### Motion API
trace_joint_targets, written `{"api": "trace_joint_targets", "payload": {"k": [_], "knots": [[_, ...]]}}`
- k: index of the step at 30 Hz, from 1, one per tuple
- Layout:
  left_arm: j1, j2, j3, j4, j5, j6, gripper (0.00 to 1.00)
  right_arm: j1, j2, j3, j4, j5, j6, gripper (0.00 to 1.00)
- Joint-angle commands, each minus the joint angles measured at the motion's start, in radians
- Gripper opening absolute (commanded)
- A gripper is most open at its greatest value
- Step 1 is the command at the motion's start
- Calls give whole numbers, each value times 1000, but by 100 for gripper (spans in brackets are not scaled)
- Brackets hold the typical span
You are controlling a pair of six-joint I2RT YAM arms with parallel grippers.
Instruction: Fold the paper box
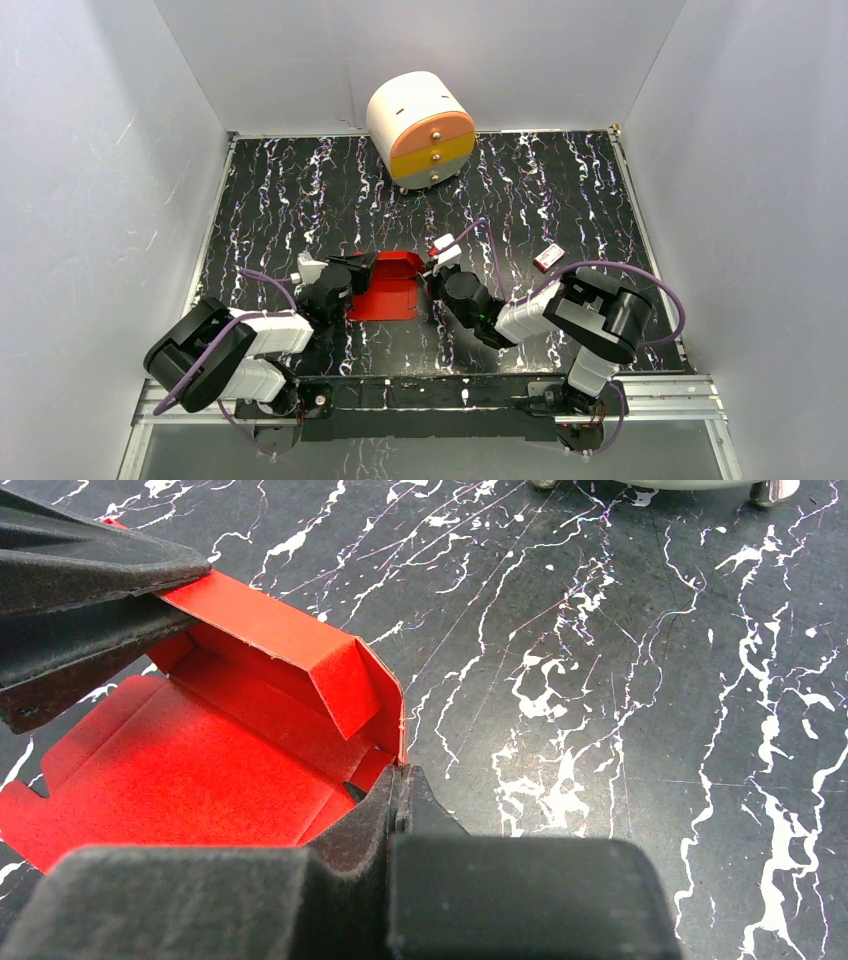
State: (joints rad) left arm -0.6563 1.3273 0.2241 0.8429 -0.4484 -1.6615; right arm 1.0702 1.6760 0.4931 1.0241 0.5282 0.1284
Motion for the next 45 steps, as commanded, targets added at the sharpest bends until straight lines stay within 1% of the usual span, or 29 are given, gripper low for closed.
{"api": "trace_joint_targets", "payload": {"k": [1,3,6,7,11,18,22,27,31,37,39,41,45], "knots": [[8,14,0,68,12,-16,19,6,7,27,67,4,-4,0],[9,21,-6,89,16,-20,14,6,8,31,60,-4,3,0],[8,30,-25,120,16,-34,2,7,6,37,52,-25,21,0],[8,32,-27,125,19,-39,0,7,5,42,43,-35,26,0],[7,43,-24,133,50,-42,0,8,7,77,-8,-75,45,0],[8,49,-49,147,60,-44,0,7,-8,97,-21,-179,39,0],[8,41,-73,154,63,-31,0,5,-30,92,-37,-237,-13,4],[10,38,-92,154,76,2,0,-19,-70,81,-81,-320,-80,7],[14,36,-107,154,101,38,0,-44,-98,100,-172,-397,-126,14],[26,14,-145,154,126,66,0,-78,-177,82,-238,-387,-179,24],[30,4,-148,153,129,82,0,-96,-211,86,-282,-411,-202,29],[32,-4,-147,152,133,89,0,-121,-250,100,-338,-463,-219,33],[34,-7,-145,152,138,99,0,-187,-304,128,-438,-588,-262,36]]}}
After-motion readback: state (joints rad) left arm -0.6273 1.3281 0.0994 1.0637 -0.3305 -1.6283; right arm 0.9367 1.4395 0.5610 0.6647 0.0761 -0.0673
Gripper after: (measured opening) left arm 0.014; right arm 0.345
